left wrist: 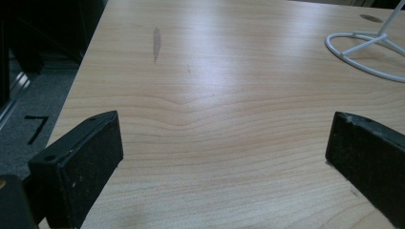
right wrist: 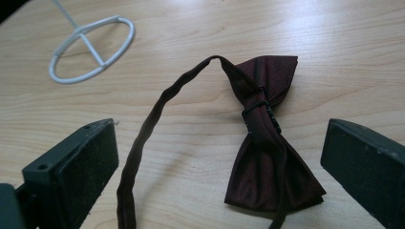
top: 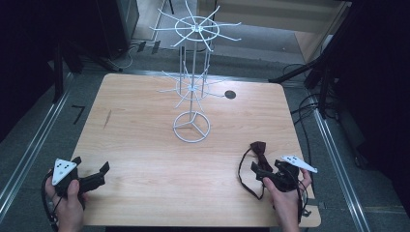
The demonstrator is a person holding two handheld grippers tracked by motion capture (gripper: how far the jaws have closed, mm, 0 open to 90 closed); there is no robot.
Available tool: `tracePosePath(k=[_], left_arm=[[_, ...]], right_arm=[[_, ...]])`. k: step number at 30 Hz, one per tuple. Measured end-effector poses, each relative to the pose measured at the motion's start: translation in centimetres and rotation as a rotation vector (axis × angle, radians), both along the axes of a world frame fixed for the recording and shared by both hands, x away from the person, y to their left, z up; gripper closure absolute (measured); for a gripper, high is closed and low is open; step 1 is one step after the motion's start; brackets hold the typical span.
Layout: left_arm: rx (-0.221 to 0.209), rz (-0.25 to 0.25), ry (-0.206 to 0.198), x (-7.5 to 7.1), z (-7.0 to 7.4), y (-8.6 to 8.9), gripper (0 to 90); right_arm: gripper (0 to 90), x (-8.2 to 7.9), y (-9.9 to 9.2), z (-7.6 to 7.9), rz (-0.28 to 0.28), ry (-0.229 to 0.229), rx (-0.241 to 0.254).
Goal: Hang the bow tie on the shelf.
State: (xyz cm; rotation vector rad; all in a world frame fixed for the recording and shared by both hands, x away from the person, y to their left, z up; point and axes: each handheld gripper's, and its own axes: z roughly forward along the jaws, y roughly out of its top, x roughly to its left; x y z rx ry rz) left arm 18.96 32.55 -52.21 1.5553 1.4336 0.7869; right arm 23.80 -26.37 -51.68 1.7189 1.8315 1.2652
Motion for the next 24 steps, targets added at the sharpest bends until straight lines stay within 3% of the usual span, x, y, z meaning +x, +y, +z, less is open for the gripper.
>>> tracePosePath(k=[5,13,17,20,24], left_arm=[[0.003,-0.003,0.002,0.0,0.0,0.0,0.0],[0.008,-0.004,0.006,0.1,0.0,-0.1,0.0],[0.006,-0.007,0.009,0.1,0.0,-0.1,0.0],[0.008,-0.008,0.010,0.1,0.0,-0.1,0.0],[0.004,-0.008,0.010,0.1,0.0,-0.1,0.0]], right_arm=[[0.0,0.9,0.9,-0.1,-0.012,0.036,-0.025],[0.0,1.8,2.0,-0.2,0.000,0.061,-0.014],[0.0,2.4,2.6,-0.4,-0.025,0.080,-0.019],[0.0,2.8,3.3,-0.7,-0.068,0.104,-0.084],[0.0,3.3,3.8,-1.4,-0.088,0.133,-0.122]])
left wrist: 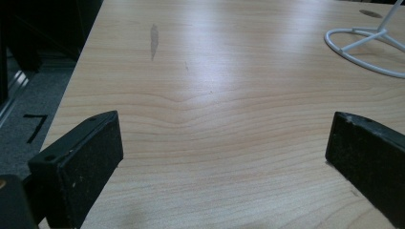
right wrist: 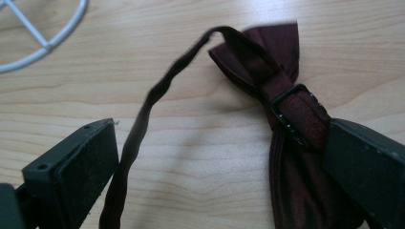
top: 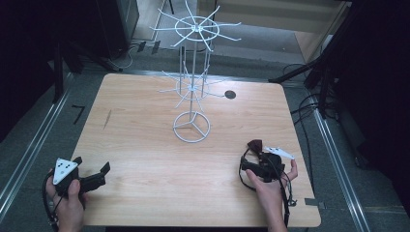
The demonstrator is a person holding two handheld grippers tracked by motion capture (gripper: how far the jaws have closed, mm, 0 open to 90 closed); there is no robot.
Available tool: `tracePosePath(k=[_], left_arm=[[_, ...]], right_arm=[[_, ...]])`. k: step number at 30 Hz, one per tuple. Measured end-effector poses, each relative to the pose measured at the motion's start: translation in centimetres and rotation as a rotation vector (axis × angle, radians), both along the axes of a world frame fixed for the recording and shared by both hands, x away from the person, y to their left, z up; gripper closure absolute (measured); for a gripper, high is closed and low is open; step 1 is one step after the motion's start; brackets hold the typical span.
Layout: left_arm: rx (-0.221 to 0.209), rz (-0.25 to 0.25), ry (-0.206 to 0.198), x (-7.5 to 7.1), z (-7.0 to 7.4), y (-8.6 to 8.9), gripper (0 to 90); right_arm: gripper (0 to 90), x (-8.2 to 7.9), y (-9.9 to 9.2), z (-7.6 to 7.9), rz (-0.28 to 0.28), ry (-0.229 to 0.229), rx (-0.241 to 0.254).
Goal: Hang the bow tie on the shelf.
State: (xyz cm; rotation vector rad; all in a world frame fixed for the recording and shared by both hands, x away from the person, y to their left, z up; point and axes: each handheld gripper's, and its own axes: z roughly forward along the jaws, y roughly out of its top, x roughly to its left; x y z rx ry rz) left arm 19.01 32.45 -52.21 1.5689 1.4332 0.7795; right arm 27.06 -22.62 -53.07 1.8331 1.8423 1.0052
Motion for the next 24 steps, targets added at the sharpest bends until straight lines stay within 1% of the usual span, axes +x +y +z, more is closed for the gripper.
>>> tracePosePath(k=[4,6,7,8,10,12,13,15,17,20,22,24], left_arm=[[0.000,-0.003,0.001,0.0,0.0,0.0,0.0],[0.000,-0.002,0.001,0.0,0.0,0.0,0.0],[0.000,-0.002,0.001,0.0,0.0,0.0,0.0],[0.000,-0.002,0.001,0.0,0.0,0.0,0.0],[0.001,-0.002,0.003,0.0,0.0,0.0,0.0],[0.001,-0.004,0.003,0.0,0.0,0.0,0.0],[0.002,-0.003,0.004,0.0,0.0,0.0,0.0],[0.003,-0.003,0.005,0.0,0.0,0.0,0.0],[0.001,-0.003,0.006,0.0,0.0,0.0,0.0],[0.000,-0.003,0.006,0.0,0.0,0.0,0.0],[-0.001,-0.003,0.006,0.1,0.0,0.0,0.0],[-0.003,-0.004,0.006,0.1,0.0,0.0,0.0]], right_arm=[[0.0,0.1,0.2,-0.4,0.001,0.014,-0.046],[0.0,0.1,0.1,-0.6,0.006,0.043,-0.044],[0.1,0.1,0.0,-0.8,0.004,0.051,-0.045],[2.2,0.1,-0.1,-0.9,0.007,0.049,-0.054],[9.0,0.0,-0.3,-0.7,0.006,0.050,-0.072],[18.6,-0.2,-0.5,-0.6,-0.002,0.045,-0.086],[24.9,-0.2,-0.7,-0.6,-0.009,0.041,-0.093],[35.1,-0.4,-1.1,-0.6,-0.022,0.022,-0.105],[47.5,-0.7,-1.4,-0.8,-0.031,-0.002,-0.118],[63.4,-1.0,-1.9,-0.9,-0.051,-0.022,-0.144],[68.2,-1.0,-2.2,-0.9,-0.058,-0.026,-0.129],[72.8,-1.1,-2.3,-1.0,-0.065,-0.029,-0.131]])
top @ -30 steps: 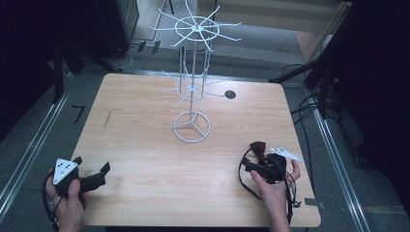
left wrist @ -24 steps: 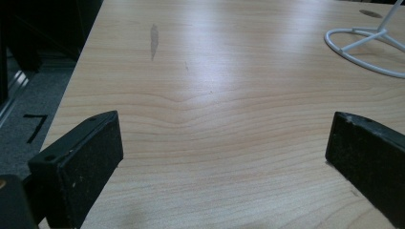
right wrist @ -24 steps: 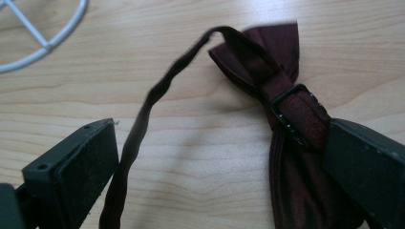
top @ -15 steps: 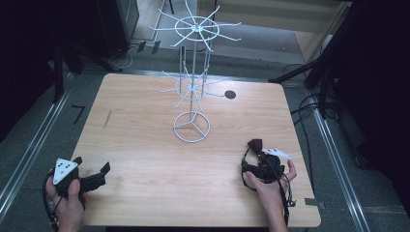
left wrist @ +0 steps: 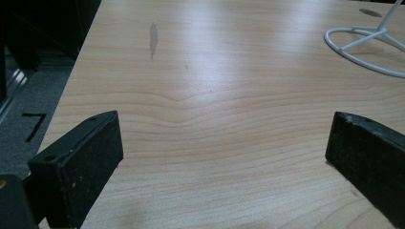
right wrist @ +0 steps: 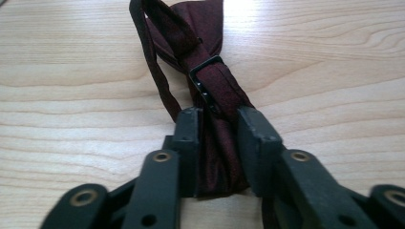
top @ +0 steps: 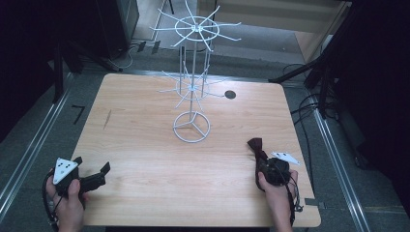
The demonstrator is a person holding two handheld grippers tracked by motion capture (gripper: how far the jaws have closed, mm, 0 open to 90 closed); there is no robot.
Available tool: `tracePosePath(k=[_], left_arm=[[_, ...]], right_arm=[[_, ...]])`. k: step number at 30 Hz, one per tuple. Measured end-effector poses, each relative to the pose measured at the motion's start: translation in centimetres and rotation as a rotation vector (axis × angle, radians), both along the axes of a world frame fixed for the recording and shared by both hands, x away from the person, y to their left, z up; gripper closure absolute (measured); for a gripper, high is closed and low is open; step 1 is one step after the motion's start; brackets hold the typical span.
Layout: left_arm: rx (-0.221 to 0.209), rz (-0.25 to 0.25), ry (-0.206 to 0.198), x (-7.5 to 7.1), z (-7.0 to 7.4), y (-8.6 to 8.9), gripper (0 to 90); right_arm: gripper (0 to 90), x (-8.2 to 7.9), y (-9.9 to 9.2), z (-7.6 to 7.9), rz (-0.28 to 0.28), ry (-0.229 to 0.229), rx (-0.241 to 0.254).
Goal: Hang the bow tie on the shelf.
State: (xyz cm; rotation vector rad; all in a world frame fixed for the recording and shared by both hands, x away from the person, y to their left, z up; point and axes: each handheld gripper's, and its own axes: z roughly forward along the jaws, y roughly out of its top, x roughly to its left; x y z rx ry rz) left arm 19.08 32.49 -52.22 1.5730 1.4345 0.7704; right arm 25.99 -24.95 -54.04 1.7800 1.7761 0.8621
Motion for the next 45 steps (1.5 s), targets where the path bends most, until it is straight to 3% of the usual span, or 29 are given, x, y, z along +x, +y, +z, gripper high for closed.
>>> tracePosePath(k=[5,9,10,12,14,22,23,24,29,39,45], left_arm=[[-0.002,-0.008,0.010,0.0,0.0,0.0,0.0],[0.000,-0.009,0.013,0.0,0.0,0.0,0.0],[-0.001,-0.010,0.014,0.0,0.0,0.0,0.0],[-0.005,-0.010,0.014,0.0,0.0,0.0,0.0],[-0.007,-0.010,0.016,0.1,0.0,0.0,0.0],[-0.006,-0.009,0.018,0.1,0.0,0.0,0.0],[-0.006,-0.009,0.018,0.1,0.0,0.0,0.0],[-0.004,-0.010,0.016,0.1,0.0,0.0,0.0],[-0.002,-0.011,0.013,0.1,0.0,0.0,0.0],[-0.002,-0.011,0.014,0.0,0.0,0.0,0.0],[-0.004,-0.012,0.015,0.0,0.0,0.0,0.0]], right_arm=[[79.5,0.0,0.0,-0.1,0.003,-0.008,-0.028],[82.9,0.0,-0.5,-0.1,0.008,-0.012,0.006],[85.3,-0.1,-0.9,-0.1,0.010,-0.018,0.042],[86.4,-0.3,-1.2,-0.2,0.011,-0.028,0.063],[86.8,-0.6,-1.2,-0.1,0.006,-0.039,0.064],[87.0,-1.6,-0.5,1.9,0.033,-0.178,0.070],[87.0,-1.6,-0.5,1.9,0.033,-0.178,0.070],[87.0,-1.9,-0.1,2.4,0.043,-0.217,0.073],[87.0,-2.3,1.0,3.7,0.067,-0.290,0.065],[87.0,-1.5,3.0,5.2,0.093,-0.339,0.104],[87.0,-0.5,3.9,6.9,0.099,-0.351,0.112]])
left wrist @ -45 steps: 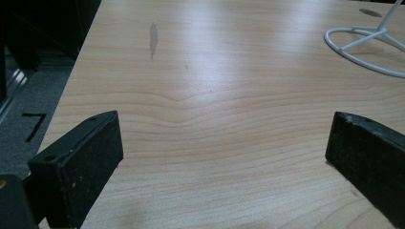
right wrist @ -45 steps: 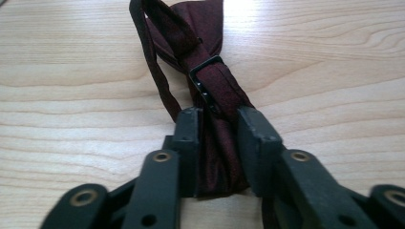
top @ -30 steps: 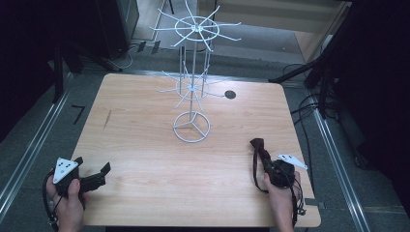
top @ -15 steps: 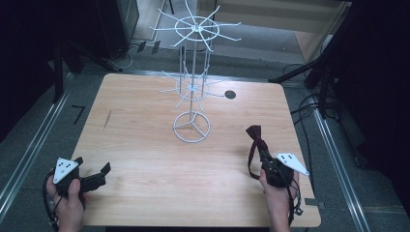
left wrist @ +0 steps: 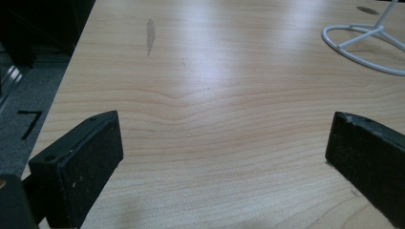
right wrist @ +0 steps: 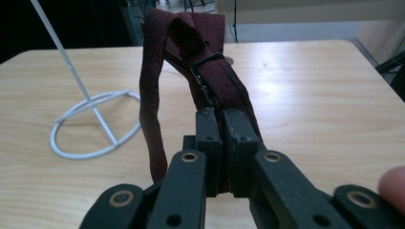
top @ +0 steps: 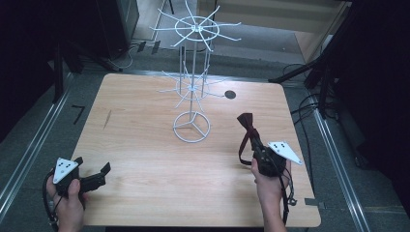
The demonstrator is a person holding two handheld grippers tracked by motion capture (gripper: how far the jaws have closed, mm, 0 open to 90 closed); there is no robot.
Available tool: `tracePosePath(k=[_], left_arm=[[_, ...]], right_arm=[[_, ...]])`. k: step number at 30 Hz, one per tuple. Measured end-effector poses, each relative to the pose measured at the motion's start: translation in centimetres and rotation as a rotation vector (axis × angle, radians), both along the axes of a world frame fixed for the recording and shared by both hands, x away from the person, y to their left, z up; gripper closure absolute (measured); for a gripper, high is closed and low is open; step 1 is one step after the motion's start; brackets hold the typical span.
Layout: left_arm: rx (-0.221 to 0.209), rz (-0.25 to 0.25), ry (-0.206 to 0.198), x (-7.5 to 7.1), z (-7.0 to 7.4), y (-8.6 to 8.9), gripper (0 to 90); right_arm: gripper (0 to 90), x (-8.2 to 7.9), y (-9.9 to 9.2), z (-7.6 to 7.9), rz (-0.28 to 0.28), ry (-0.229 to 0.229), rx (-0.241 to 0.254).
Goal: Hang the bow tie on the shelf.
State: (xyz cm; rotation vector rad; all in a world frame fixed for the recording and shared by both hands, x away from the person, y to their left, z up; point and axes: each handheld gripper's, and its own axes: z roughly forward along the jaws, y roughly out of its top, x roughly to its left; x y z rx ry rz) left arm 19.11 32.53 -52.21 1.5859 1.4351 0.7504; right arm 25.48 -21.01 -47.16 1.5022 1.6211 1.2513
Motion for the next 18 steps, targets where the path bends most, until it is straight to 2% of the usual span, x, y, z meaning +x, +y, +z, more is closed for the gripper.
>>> tracePosePath(k=[7,18], left_arm=[[-0.001,0.000,0.001,0.0,0.0,0.0,0.0],[-0.005,-0.001,-0.002,0.0,0.0,0.0,0.0]], right_arm=[[87.0,1.3,0.9,1.9,0.007,-0.019,0.001],[87.0,3.1,2.2,3.8,0.009,-0.032,-0.015]])
